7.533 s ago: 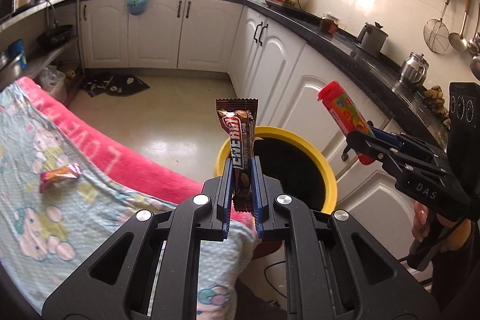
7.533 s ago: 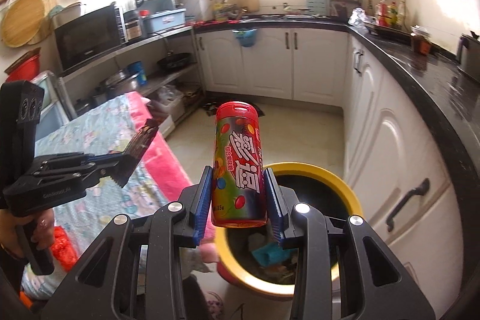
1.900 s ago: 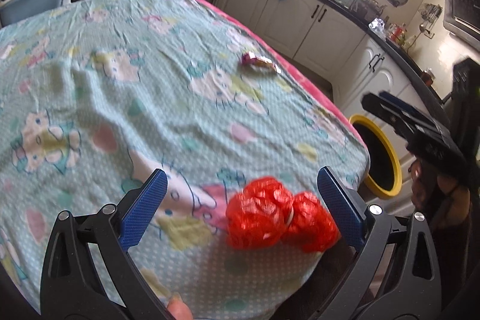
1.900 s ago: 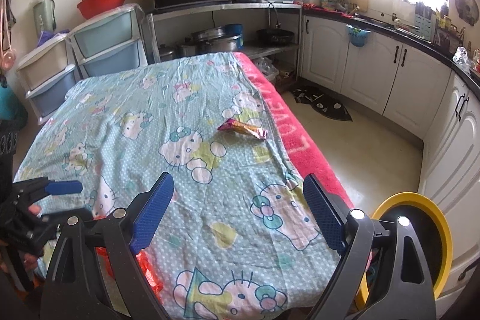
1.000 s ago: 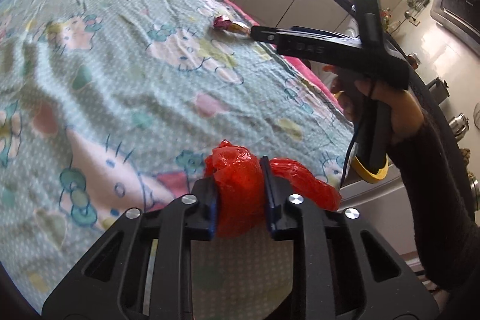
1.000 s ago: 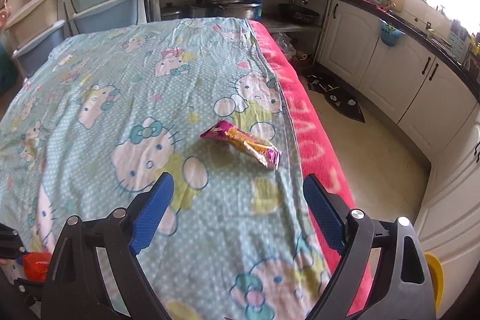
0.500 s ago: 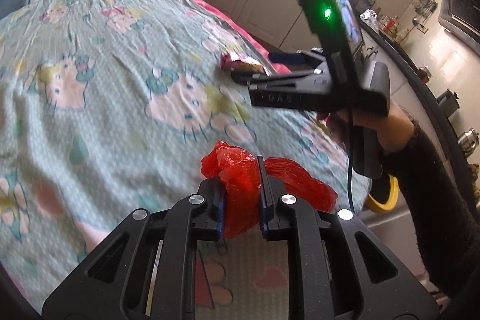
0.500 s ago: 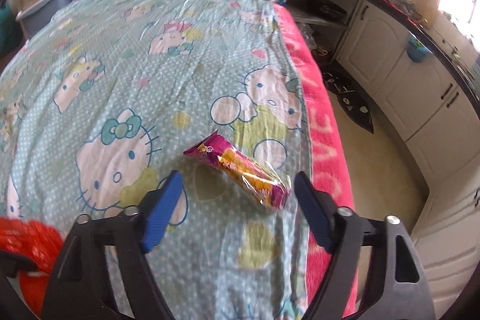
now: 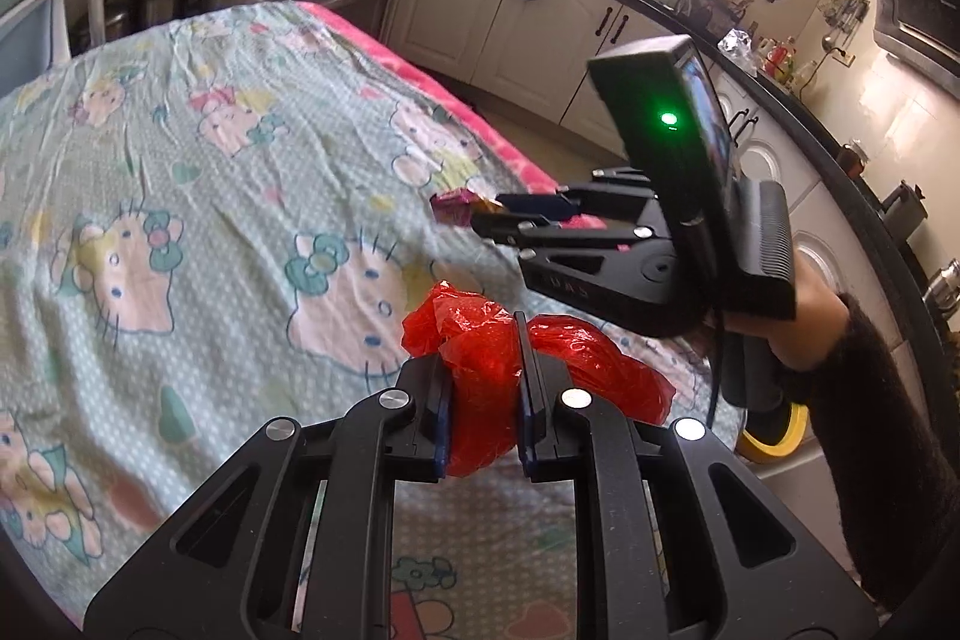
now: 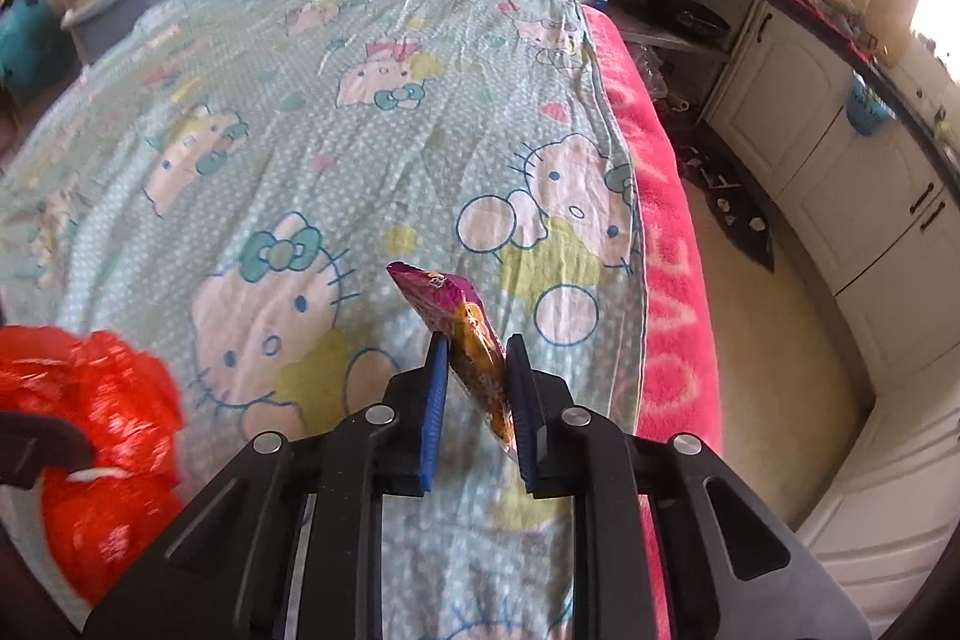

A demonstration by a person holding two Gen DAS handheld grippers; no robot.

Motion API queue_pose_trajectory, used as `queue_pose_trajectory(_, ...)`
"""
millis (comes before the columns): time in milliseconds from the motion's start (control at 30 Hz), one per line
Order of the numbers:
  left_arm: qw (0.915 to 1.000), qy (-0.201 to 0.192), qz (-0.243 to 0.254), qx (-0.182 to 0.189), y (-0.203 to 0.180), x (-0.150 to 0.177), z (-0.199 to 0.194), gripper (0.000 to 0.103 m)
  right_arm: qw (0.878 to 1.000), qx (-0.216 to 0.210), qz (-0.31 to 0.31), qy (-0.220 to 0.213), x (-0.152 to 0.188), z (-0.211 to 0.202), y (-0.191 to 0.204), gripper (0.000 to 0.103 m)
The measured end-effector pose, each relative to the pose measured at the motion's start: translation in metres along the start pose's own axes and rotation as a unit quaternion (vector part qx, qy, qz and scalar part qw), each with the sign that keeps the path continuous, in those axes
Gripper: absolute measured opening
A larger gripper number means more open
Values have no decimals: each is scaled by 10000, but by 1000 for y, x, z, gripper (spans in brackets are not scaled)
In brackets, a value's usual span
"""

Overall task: Collect trash
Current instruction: 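Grasp the red plastic bag with the left gripper while the right grasps the pink wrapper, then carry the red bag and pink wrapper over the yellow bin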

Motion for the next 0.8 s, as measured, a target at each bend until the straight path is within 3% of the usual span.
queue_pose_trajectory(333, 9994, -193, 257, 136, -26, -15, -6, 11, 9952, 24, 880, -428, 13, -62, -26, 13)
queue_pose_trajectory(800, 9956, -382, 660, 547, -80, -27, -8, 11, 9849, 486, 1327, -996, 38, -159, -50, 11)
Point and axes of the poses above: each gripper's, at about its wrist camera, not at the fingertips, and z roughly the way its jaws point, y to its left, x to its underside, the point moved 4 cm from there along z, roughly the way its jaws point, and after that the axes turned 9 degrees about -y, right-handed, at the moved point
